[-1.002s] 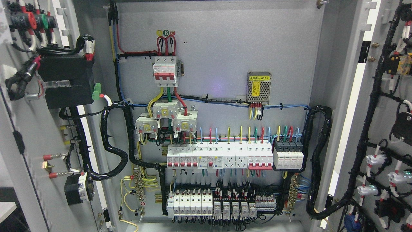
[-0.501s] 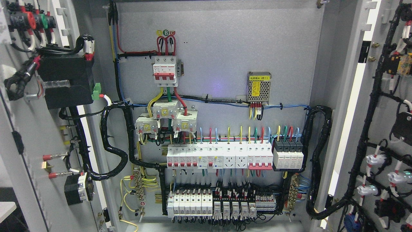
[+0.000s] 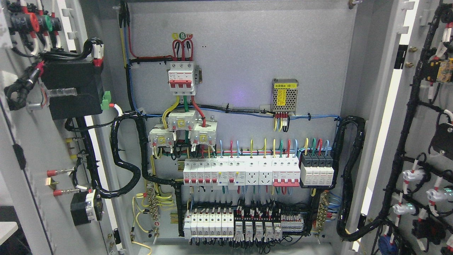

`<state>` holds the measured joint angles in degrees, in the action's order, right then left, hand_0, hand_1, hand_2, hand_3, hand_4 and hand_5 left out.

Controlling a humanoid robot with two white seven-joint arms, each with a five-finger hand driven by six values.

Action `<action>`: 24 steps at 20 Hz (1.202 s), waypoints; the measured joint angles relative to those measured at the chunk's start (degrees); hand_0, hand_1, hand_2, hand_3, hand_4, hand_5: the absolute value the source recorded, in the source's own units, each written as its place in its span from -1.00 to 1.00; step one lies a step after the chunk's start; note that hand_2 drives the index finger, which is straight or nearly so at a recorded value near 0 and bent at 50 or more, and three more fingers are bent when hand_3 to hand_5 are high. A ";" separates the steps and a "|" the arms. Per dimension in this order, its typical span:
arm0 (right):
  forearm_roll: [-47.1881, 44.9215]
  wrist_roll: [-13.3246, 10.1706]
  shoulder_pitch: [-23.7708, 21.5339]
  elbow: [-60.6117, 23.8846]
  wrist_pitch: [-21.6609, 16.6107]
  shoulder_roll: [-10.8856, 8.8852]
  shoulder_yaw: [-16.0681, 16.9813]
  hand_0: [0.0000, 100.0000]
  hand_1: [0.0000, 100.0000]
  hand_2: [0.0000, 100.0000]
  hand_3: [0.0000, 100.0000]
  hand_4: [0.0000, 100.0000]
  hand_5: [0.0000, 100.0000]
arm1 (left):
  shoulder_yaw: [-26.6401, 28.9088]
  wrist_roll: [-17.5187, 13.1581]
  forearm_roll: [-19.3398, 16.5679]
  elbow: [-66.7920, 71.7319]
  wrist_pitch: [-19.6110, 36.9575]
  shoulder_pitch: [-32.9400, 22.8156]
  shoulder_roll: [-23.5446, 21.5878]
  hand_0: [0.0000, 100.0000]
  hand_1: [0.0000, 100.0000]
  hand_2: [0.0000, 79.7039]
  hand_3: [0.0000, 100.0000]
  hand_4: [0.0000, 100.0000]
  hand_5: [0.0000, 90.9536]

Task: Open door with both hands

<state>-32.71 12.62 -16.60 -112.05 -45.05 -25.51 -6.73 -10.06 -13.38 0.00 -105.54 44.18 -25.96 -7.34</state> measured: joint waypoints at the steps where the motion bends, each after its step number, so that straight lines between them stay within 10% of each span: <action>1: 0.00 0.02 -0.19 -0.24 0.00 -0.25 0.24 -0.79 -1.00 -1.00 -1.00 -1.00 -1.00 | -0.05 0.00 0.00 -0.53 0.00 0.14 0.00 -1.00 -1.00 -1.00 -1.00 -0.94 -1.00; 24: -0.59 -0.21 -1.56 -2.01 0.04 -5.58 5.34 -0.79 -1.00 -1.00 -1.00 -1.00 -1.00 | 4.38 2.19 3.14 -7.03 0.04 5.15 -0.84 -1.00 -1.00 -1.00 -1.00 -0.94 -1.00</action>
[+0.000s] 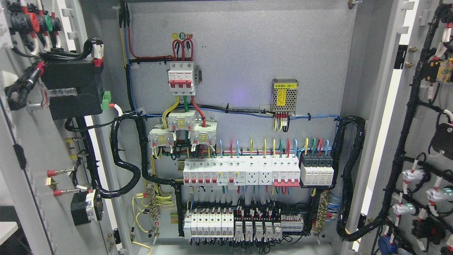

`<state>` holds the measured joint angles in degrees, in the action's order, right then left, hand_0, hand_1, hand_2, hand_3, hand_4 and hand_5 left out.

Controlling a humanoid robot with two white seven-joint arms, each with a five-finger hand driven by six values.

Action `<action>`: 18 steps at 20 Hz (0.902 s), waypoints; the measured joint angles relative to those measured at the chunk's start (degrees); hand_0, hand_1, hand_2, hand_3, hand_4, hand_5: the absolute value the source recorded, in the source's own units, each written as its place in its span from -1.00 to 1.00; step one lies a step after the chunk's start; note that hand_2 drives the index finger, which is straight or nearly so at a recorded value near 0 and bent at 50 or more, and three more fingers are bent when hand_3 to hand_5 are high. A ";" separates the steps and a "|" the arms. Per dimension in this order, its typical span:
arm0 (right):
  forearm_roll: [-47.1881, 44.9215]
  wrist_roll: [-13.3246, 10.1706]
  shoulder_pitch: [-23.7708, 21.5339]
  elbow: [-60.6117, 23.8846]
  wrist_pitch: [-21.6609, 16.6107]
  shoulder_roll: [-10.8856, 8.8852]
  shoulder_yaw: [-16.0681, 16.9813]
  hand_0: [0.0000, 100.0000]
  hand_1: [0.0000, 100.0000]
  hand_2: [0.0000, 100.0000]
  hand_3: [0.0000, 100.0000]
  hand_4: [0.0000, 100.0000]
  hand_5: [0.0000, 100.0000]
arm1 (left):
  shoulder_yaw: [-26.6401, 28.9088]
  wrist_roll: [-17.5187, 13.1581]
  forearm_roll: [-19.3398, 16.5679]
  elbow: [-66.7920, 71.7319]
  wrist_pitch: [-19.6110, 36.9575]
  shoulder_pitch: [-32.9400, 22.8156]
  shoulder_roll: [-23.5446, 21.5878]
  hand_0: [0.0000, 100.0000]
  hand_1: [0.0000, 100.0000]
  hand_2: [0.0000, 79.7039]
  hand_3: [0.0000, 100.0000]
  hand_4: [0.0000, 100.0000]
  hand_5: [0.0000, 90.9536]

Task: Open door with both hands

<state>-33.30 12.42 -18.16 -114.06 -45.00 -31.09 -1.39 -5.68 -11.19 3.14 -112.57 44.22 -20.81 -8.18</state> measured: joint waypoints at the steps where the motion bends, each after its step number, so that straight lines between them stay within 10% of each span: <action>1: -0.06 0.00 -0.01 0.02 0.00 -0.27 0.11 -0.79 -1.00 -1.00 -1.00 -1.00 -1.00 | 0.27 0.00 0.40 -0.08 0.00 0.15 -0.10 -1.00 -1.00 -1.00 -1.00 -0.94 -1.00; 18: -6.30 -0.04 -1.45 1.31 0.30 -3.30 1.59 -0.79 -1.00 -1.00 -1.00 -1.00 -1.00 | 4.91 0.03 11.89 -1.10 0.04 -1.00 -5.23 -1.00 -1.00 -1.00 -1.00 -0.94 -1.00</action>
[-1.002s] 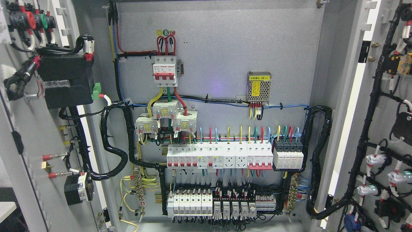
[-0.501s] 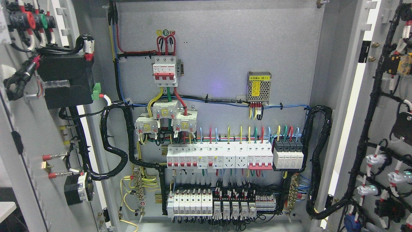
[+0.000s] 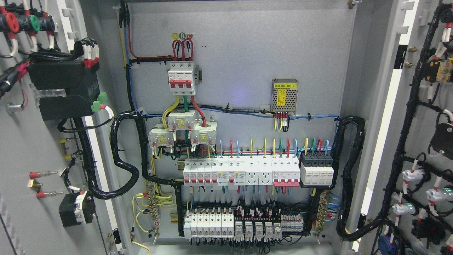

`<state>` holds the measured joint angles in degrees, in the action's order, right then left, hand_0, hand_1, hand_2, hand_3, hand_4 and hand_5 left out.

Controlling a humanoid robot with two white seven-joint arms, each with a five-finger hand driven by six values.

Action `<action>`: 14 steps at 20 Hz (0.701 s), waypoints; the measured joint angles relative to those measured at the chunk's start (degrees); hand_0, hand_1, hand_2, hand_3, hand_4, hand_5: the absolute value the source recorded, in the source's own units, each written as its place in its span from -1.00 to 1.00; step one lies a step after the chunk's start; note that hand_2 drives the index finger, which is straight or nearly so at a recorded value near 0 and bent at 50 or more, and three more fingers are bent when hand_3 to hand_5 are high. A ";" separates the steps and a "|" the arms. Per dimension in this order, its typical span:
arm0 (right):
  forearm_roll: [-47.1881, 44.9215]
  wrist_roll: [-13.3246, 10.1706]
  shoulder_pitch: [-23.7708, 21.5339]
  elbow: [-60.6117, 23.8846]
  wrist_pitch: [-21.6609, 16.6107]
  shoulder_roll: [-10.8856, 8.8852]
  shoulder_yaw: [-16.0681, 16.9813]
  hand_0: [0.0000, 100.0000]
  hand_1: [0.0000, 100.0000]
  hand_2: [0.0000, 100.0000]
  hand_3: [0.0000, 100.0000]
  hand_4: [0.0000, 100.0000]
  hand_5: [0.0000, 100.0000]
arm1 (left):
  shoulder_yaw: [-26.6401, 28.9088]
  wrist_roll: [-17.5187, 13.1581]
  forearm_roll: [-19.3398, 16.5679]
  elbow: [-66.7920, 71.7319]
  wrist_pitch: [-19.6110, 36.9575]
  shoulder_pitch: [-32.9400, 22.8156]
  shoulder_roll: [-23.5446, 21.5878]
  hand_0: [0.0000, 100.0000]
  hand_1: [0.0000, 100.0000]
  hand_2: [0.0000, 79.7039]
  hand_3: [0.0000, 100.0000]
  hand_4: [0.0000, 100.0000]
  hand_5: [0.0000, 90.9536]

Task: Open door with both hands

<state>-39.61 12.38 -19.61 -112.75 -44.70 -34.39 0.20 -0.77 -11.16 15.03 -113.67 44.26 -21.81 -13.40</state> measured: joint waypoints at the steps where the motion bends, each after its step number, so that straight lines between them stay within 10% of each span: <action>1: -0.23 0.00 -0.37 0.07 0.01 -0.10 0.25 -0.79 -1.00 -1.00 -1.00 -1.00 -1.00 | 0.35 0.00 0.46 -0.01 0.00 -0.28 -0.27 -1.00 -1.00 -1.00 -1.00 -0.94 -1.00; 14: -1.56 -0.24 -2.92 0.42 -0.07 -0.57 3.40 -0.79 -1.00 -1.00 -1.00 -1.00 -1.00 | 6.47 -0.14 7.25 0.02 0.01 -4.83 -3.33 -1.00 -1.00 -1.00 -1.00 -0.94 -1.00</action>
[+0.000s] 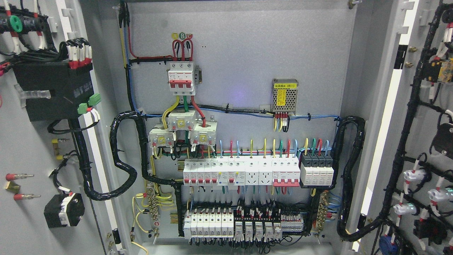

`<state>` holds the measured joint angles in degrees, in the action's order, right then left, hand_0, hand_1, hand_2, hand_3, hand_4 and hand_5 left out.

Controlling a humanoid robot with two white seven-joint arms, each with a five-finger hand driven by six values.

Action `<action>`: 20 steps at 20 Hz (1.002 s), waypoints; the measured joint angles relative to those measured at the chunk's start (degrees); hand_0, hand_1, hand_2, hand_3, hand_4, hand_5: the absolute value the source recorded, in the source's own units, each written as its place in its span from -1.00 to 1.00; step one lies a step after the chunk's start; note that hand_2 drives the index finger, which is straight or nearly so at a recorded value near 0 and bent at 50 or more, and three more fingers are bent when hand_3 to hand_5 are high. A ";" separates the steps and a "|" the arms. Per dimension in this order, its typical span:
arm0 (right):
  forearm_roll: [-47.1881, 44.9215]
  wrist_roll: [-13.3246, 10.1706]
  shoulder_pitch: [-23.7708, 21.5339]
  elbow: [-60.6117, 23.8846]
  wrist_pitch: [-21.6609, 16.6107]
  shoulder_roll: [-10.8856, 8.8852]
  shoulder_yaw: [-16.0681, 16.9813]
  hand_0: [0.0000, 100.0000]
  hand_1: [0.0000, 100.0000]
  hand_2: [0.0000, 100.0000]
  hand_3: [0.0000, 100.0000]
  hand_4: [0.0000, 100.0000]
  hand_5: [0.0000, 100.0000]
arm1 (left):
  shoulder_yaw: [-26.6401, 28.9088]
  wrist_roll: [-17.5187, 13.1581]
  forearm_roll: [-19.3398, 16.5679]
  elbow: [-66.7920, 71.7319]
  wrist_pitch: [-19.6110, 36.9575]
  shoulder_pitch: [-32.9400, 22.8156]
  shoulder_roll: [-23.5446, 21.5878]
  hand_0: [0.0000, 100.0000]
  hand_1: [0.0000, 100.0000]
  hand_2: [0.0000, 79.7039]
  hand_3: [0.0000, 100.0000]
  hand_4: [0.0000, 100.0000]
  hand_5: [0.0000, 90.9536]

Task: Open door with both hands

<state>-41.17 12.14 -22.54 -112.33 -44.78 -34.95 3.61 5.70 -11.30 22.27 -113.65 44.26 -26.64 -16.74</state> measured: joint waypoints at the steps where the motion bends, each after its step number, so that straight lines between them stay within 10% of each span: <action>1: -0.04 0.00 -0.13 0.01 -0.01 0.01 0.26 -0.79 -1.00 -1.00 -1.00 -1.00 -1.00 | 0.55 0.00 0.66 0.07 0.00 -0.16 -0.27 -1.00 -1.00 -1.00 -1.00 -0.94 -1.00; 20: -2.49 -0.15 -3.23 0.89 -0.02 0.20 5.06 -0.79 -1.00 -1.00 -1.00 -1.00 -1.00 | 9.84 -0.17 7.52 5.06 0.00 0.05 -3.40 -1.00 -1.00 -1.00 -1.00 -0.94 -1.00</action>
<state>-43.66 12.00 -25.76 -111.44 -44.80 -34.76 8.67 15.54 -11.47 29.79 -108.59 44.26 -26.59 -20.14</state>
